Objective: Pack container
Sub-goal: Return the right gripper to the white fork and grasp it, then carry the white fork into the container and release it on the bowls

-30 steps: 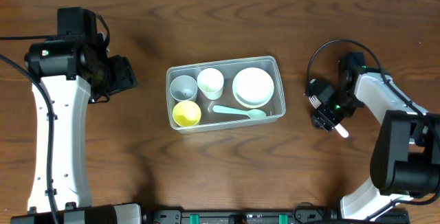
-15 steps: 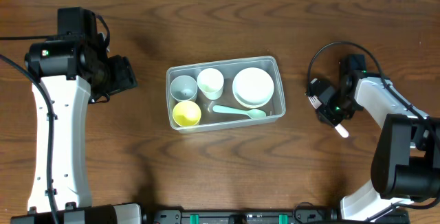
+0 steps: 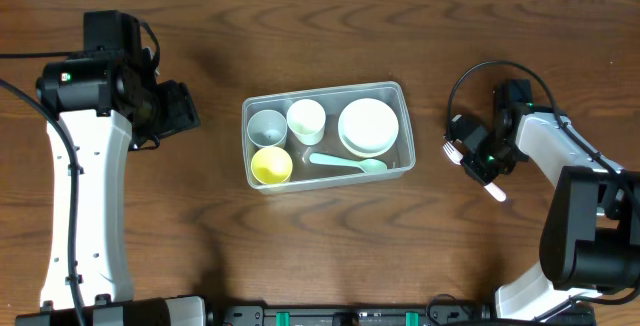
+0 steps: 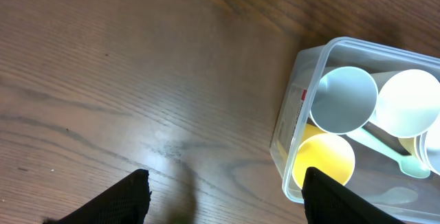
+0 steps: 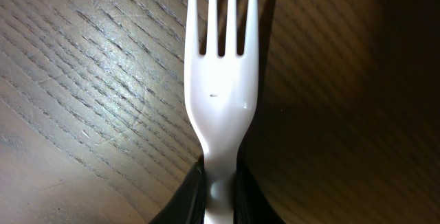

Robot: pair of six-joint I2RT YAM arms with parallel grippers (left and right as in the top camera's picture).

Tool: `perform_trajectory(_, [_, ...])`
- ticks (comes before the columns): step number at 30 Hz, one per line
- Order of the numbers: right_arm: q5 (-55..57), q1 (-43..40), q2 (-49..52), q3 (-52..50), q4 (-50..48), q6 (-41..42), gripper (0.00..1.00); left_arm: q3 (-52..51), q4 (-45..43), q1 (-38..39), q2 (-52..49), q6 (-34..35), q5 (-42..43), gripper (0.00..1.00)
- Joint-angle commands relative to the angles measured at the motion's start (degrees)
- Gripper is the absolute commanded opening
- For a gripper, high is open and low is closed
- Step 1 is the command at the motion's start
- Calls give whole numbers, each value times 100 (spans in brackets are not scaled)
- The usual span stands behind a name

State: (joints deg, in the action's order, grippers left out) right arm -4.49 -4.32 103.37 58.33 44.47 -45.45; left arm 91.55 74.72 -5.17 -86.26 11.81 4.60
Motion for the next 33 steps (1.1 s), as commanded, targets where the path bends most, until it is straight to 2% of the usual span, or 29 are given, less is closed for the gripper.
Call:
perform_trajectory(1, [-131, -55, 240, -256, -17, 96, 1, -22, 26, -28, -11, -11, 35, 72])
perform_trajectory(8, [-496, 127, 201, 251, -116, 743, 1, -22, 26, -28, -11, -11, 35, 72])
perform_trajectory(16, [-645, 841, -9, 2197, 955, 835, 1, -22, 26, -28, -11, -13, 35, 72])
perform_trajectory(22, [-614, 1694, -127, 3311, 1088, 802, 1, -22, 31, -28, -11, -13, 35, 72])
perform_trajectory(29, [-605, 2763, -105, 3377, 1508, -278, 1, -22, 28, -28, -11, -13, 35, 72])
perform_trajectory(33, [-605, 3353, -105, 3270, 1622, -616, 1, -22, 28, -28, -11, -11, 35, 72])
